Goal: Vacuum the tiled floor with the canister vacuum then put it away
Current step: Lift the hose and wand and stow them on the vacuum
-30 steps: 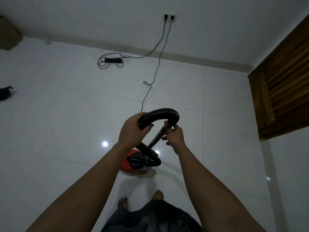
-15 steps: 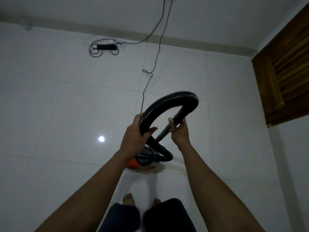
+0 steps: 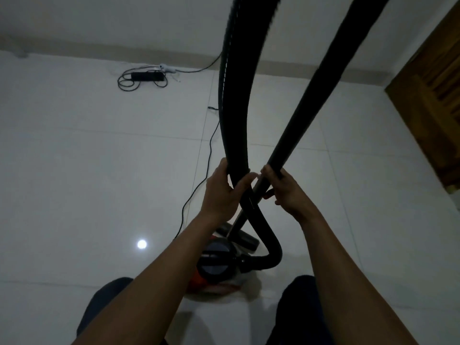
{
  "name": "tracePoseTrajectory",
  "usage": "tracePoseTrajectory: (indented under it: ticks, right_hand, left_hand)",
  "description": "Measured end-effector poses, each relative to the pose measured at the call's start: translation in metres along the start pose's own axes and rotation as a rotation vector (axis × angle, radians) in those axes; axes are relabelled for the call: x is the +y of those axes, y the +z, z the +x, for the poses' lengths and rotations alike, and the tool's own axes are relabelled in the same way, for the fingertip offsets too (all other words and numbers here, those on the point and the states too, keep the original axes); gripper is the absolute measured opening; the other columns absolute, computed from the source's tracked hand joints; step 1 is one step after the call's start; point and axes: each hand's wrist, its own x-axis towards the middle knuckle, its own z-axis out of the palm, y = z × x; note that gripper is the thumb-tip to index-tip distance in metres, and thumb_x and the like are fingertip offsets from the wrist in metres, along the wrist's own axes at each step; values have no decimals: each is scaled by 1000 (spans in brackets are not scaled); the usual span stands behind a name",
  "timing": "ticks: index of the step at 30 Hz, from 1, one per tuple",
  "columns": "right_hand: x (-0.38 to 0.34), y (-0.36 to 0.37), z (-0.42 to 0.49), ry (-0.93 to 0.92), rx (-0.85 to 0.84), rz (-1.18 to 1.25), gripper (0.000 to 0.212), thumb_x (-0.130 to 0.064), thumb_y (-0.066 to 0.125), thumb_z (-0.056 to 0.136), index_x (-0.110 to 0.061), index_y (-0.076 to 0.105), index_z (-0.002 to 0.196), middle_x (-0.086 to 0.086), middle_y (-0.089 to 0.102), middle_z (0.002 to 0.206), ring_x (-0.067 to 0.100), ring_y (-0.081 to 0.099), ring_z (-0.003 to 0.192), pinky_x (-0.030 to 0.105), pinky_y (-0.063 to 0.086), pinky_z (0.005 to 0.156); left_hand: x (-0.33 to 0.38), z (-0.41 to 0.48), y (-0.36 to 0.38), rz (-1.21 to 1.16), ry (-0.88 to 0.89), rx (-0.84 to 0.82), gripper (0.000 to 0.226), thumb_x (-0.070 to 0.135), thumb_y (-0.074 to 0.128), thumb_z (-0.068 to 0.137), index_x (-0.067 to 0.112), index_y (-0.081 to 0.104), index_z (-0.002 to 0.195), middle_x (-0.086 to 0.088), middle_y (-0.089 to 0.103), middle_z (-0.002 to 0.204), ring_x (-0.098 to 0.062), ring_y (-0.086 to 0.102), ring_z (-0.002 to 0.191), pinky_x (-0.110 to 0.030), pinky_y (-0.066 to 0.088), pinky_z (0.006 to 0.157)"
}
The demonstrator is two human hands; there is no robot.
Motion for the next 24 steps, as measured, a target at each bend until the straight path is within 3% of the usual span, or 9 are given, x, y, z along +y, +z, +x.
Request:
tracePoseTrajectory:
  ticks: [5,8,9,11,15,17,20,22,24]
  right_hand:
    - [62,20,17,-141,-67,-14,56,-63,40,97,-18,59,124,-3,66,110,0,62,90,19,43,81]
    - [97,36,18,-174,-116,8,42,-56,63,90,-44,53,129,-16,64,123,-1,62,108,18,48,85]
    - [105,42,19,-174,-112,-14,54,-51,75,82,-52,48,129,-19,61,126,0,61,111,19,49,85]
    - [117,52,24,-162,-69,-44,75,-37,88,69,-53,44,127,-22,60,121,-3,60,107,18,50,81]
    - [119,65,20,-111,74,-6,70,-23,84,75,-49,40,123,-25,58,109,-7,59,96,12,44,71]
    - [117,67,23,-117,100,-14,66,-24,82,76,-44,39,123,-24,58,107,-8,57,94,15,43,71]
    - [119,71,24,-131,123,-17,61,-23,80,76,-39,40,120,-21,59,105,-5,57,94,17,43,72]
    - [124,74,21,-137,129,-11,57,-23,79,75,-34,43,119,-14,61,105,-2,59,95,21,45,73]
    - [126,77,16,-122,124,-12,57,-22,79,75,-33,45,118,-12,63,105,1,61,95,23,47,73]
  left_hand:
    - [-55,6,24,-29,107,-10,26,34,68,92,16,60,108,4,68,96,-15,64,96,-45,55,87]
    - [-78,10,29,-30,180,-32,20,31,67,92,17,62,106,3,69,96,-19,65,97,-46,54,87]
    - [-84,14,30,-29,201,-26,21,30,68,92,16,62,107,2,70,96,-19,66,97,-43,55,88]
    - [-88,20,30,-13,222,-20,24,28,69,92,14,63,111,2,70,99,-16,66,98,-33,55,89]
    - [-84,16,21,56,218,-111,36,26,73,90,13,62,121,9,68,105,-6,63,100,-17,50,87]
    - [-100,8,11,122,112,-116,50,48,68,89,23,57,131,13,66,112,-6,62,104,-21,49,87]
    - [-149,-23,8,315,-256,-21,85,88,41,77,33,48,141,3,62,130,-21,58,119,-45,48,100]
    - [-198,-60,12,553,-571,-164,95,93,37,73,28,49,141,-9,52,142,-34,50,129,-53,43,106]
    - [-259,-94,13,573,-801,-306,96,101,35,61,33,63,122,-13,60,133,-37,59,116,-55,49,99]
